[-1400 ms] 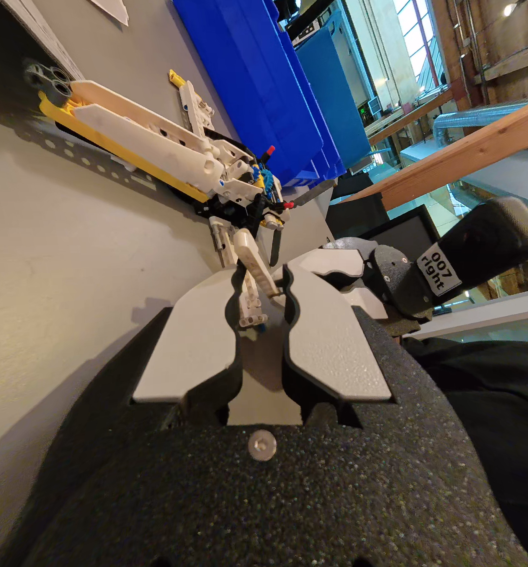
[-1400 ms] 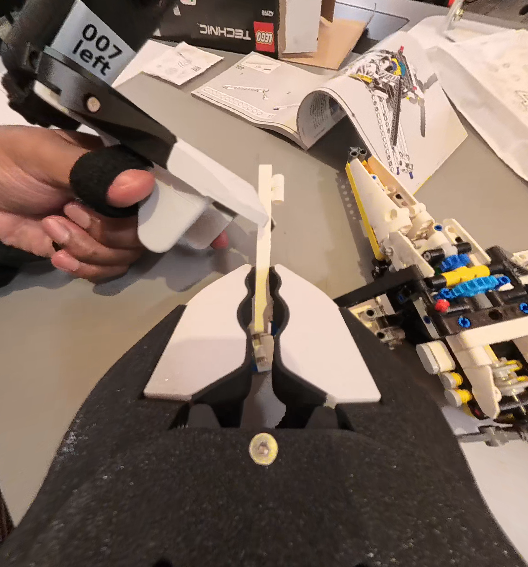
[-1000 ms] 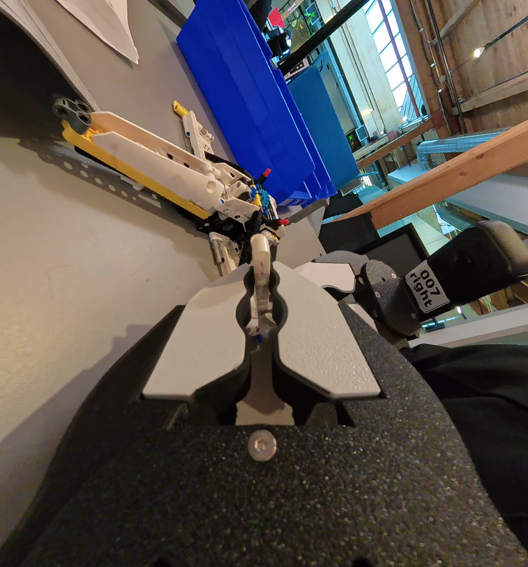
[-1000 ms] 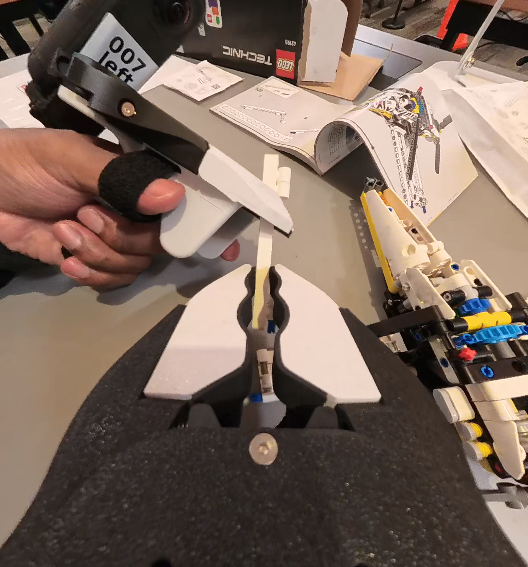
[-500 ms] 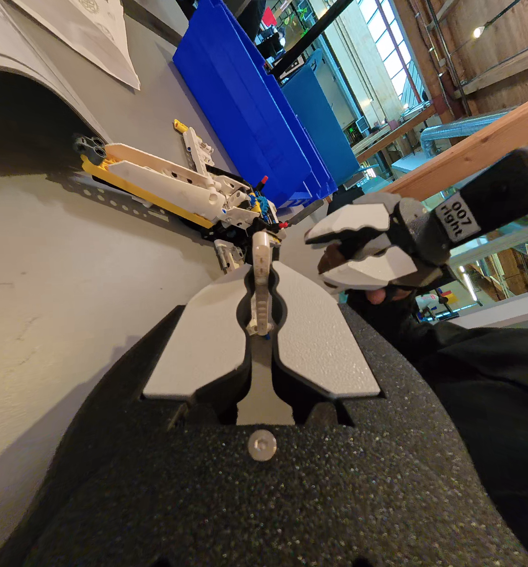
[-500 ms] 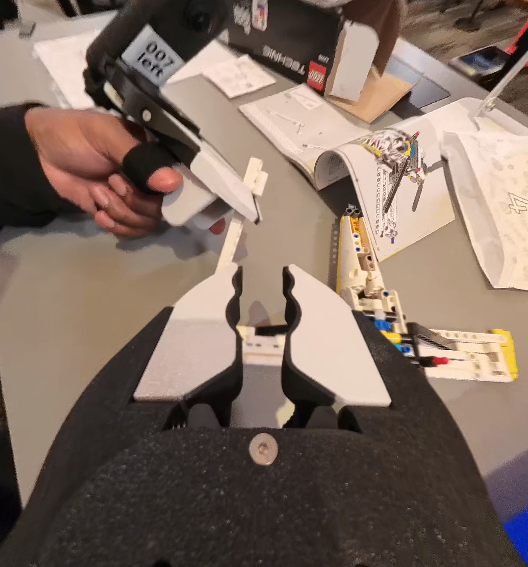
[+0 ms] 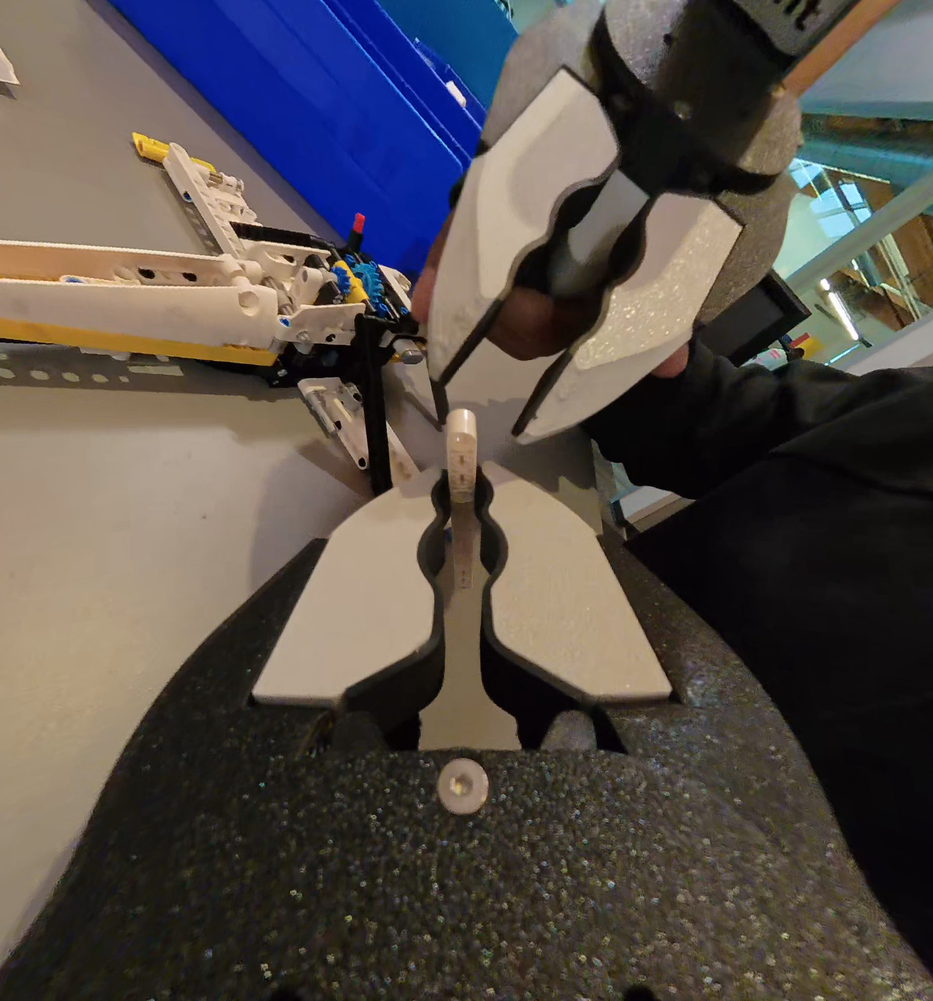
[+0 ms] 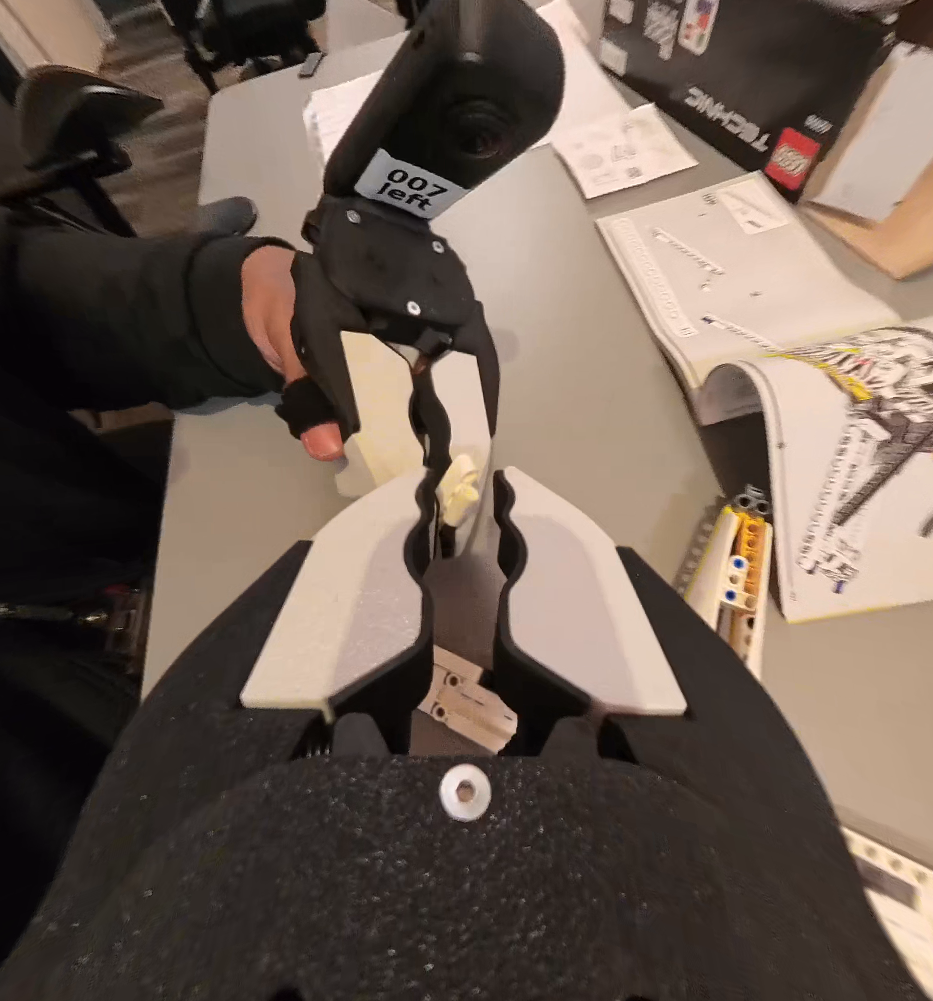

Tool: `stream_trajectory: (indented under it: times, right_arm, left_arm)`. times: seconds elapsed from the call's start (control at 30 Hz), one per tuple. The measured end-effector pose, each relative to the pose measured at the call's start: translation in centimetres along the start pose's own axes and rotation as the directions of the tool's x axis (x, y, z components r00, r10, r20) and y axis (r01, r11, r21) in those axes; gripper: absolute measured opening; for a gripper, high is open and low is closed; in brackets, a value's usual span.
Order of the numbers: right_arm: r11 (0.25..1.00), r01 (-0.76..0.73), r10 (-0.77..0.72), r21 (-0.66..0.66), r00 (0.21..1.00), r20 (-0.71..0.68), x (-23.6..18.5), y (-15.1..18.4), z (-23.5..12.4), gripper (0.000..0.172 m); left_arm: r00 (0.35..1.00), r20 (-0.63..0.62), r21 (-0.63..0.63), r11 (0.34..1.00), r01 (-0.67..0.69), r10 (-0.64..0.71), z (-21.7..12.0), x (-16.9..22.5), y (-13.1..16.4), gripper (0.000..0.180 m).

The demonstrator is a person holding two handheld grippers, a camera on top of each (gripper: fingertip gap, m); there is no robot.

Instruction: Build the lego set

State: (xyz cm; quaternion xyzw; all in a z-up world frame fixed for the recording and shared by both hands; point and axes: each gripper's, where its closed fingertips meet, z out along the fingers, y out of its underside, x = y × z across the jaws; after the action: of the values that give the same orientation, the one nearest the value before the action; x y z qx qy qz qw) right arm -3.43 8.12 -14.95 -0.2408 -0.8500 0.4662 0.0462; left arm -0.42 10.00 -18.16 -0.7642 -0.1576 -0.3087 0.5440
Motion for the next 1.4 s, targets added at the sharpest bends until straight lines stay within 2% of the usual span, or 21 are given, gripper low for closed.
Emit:
stream_trajectory:
  times: [0.27,0.37,0.5,0.77,0.9,1.0,1.1,1.27,1.4]
  right_arm:
    - [0.992,-0.124,0.123,-0.005,0.978,0.168,-1.1,1.0,1.5,0.010]
    - [0.987,-0.158,0.153,0.024,0.976,0.156,-0.6,0.8,1.1,0.009]
    - [0.970,-0.220,0.206,0.101,0.969,0.134,0.3,-0.1,0.1,0.009]
    - [0.968,-0.227,0.220,0.109,0.973,0.072,0.6,0.2,-0.3,0.011]
    - [0.982,-0.186,0.187,0.037,0.982,-0.008,1.6,1.0,-0.9,0.026]
    - [0.989,-0.147,0.144,-0.017,0.984,-0.101,3.4,1.2,-2.2,0.028]
    - [0.982,-0.117,0.079,-0.147,0.966,-0.246,6.6,2.0,-3.4,0.032]
    - [0.953,-0.070,-0.019,-0.294,0.957,-0.291,7.8,1.7,-3.7,0.034]
    - [0.888,-0.054,-0.085,-0.456,0.957,-0.278,8.7,3.2,-2.2,0.039]
  left_arm:
    - [0.999,-0.039,-0.064,0.997,-0.037,0.035,0.2,0.5,1.0,0.008]
    - [1.000,-0.016,-0.007,1.000,-0.015,0.015,0.0,0.1,0.2,0.010]
    - [0.998,-0.045,0.081,0.996,0.035,-0.031,-0.5,0.1,-1.0,0.013]
    - [0.999,-0.045,0.074,0.997,0.030,-0.027,-0.3,0.2,-0.9,0.008]
    - [0.997,-0.007,0.082,0.994,0.078,-0.078,-0.5,-0.8,-1.0,0.007]
    - [0.993,0.024,0.088,0.989,0.117,-0.119,-0.7,-1.6,-1.0,0.008]
    - [0.987,0.041,0.075,0.986,0.149,-0.152,-0.6,-2.1,-0.6,0.007]
    - [0.986,0.056,0.050,0.987,0.153,-0.156,-0.3,-2.2,-0.1,0.007]
    - [0.985,0.065,0.039,0.987,0.157,-0.159,-0.2,-2.3,0.1,0.007]
